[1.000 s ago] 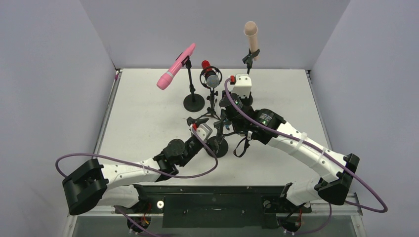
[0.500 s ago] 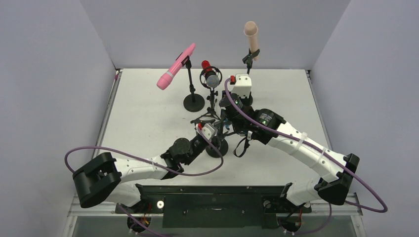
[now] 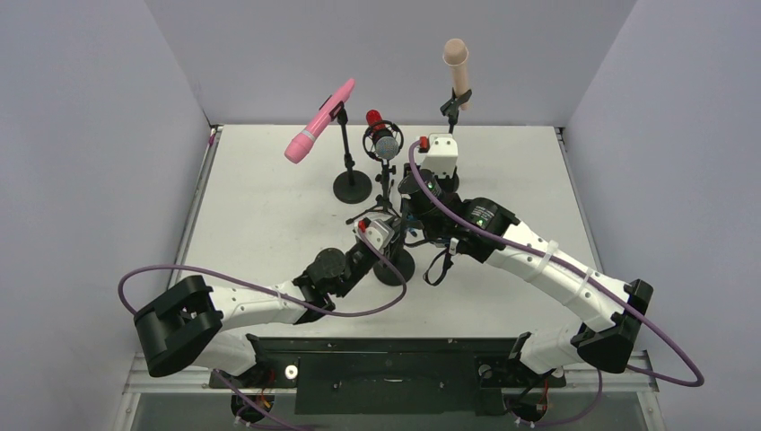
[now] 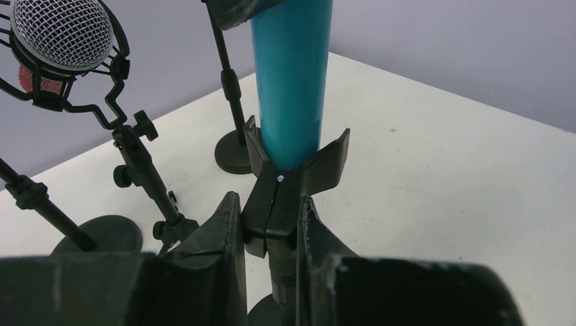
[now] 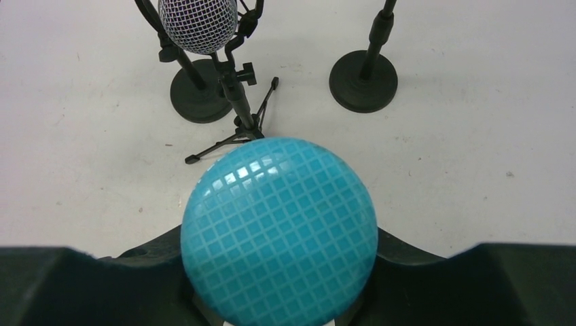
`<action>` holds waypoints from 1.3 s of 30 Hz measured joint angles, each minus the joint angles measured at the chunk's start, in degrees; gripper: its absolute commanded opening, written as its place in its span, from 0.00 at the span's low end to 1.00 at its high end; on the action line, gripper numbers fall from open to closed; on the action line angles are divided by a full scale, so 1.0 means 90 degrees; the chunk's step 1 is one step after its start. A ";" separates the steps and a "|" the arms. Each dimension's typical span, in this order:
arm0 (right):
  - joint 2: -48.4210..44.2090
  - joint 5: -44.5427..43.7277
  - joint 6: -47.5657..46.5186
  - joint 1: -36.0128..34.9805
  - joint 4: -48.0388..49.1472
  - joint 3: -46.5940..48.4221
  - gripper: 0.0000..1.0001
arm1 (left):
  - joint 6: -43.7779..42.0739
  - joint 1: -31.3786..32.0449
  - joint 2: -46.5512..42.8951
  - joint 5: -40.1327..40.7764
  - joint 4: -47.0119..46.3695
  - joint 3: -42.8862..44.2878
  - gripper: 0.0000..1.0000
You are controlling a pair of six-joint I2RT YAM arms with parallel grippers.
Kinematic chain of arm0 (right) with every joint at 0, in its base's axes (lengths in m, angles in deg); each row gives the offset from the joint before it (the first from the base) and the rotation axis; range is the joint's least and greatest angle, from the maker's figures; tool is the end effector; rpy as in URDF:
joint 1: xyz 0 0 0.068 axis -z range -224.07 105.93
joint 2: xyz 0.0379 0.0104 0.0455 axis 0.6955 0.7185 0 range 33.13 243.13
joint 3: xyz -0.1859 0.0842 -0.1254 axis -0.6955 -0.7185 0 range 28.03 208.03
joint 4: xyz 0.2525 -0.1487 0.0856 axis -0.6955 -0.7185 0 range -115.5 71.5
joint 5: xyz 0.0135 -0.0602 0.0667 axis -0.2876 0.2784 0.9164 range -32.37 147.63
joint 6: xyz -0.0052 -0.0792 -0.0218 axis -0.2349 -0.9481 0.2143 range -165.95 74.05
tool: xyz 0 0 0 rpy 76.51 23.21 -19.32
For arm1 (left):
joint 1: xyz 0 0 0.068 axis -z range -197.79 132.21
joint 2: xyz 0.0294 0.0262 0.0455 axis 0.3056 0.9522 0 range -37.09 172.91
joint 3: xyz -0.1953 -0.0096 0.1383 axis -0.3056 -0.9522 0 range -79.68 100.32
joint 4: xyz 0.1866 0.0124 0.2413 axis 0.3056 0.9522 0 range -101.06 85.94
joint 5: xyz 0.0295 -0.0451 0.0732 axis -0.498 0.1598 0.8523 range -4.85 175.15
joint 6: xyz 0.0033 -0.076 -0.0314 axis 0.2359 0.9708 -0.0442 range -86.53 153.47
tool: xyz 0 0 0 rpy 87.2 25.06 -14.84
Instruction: Remove the microphone from the stand
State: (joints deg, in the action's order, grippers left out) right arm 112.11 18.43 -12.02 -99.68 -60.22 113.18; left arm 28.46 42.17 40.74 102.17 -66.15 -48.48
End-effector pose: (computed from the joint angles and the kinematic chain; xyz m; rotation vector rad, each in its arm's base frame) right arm 0.2434 0.2753 0.3543 -0.0164 2.0452 0.2204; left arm 0.1964 -0.2978 0.1881 0.5601 1.3428 -0.5768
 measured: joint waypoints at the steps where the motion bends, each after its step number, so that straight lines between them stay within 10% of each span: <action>1: 0.0000 -0.0002 0.0002 0.0000 0.0012 0.0000 0.00 | -0.0007 -0.0005 0.0000 0.0000 0.0007 0.0005 0.00; 31: -0.0916 -0.0277 -0.0221 0.0015 -0.0452 0.0478 0.00 | 0.0340 -0.0010 -0.0449 0.0138 0.0908 0.0051 0.00; 39: -0.1234 0.0100 -0.0313 0.1115 -0.0617 0.0078 0.00 | 0.0459 -0.0010 -0.0561 0.0274 0.1124 0.0051 0.00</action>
State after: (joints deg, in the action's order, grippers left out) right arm 101.00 19.33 -14.83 -89.65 -65.77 113.88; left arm 32.59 42.08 35.69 104.64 -56.03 -48.02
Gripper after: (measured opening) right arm 0.423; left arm 0.339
